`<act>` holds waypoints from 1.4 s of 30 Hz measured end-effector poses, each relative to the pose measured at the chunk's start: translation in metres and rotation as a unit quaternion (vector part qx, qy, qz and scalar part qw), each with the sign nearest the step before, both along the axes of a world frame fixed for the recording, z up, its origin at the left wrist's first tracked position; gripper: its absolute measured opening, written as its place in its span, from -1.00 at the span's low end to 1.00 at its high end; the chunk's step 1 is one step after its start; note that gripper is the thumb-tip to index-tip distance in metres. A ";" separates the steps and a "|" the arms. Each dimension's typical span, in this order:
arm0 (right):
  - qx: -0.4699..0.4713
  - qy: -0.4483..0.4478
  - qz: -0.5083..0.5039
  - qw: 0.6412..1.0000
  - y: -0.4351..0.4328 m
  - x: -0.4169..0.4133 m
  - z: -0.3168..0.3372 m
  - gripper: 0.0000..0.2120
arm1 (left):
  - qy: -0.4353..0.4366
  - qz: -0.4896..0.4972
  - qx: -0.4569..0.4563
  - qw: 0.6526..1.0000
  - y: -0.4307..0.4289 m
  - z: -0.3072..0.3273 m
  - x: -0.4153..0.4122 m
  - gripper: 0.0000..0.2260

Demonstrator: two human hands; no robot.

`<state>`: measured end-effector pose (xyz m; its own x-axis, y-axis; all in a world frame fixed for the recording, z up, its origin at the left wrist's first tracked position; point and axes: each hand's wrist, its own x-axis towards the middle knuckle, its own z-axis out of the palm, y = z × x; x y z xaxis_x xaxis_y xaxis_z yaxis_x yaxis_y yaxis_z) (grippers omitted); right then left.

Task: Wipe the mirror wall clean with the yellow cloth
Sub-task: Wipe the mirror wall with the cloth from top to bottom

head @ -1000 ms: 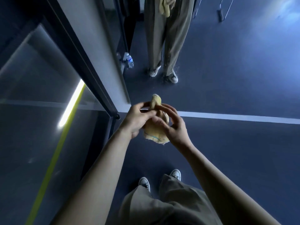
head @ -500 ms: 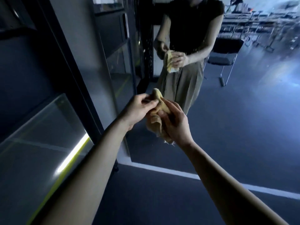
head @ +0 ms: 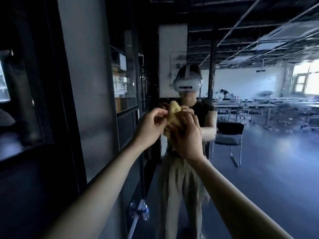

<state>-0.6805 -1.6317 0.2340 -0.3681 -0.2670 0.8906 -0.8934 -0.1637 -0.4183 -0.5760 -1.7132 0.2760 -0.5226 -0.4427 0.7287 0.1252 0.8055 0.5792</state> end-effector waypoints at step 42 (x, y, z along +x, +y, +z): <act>-0.128 -0.173 0.186 0.959 0.012 -0.006 0.207 -0.65 | 0.191 -0.200 -0.036 0.960 -0.015 0.158 -0.057 -0.59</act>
<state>-0.6861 -1.6194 0.4413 -0.5758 -0.2255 0.7858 -0.5682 -0.5807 -0.5830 -0.6326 -1.7286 0.4343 -0.3283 -0.2031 0.9225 0.6258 0.6847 0.3735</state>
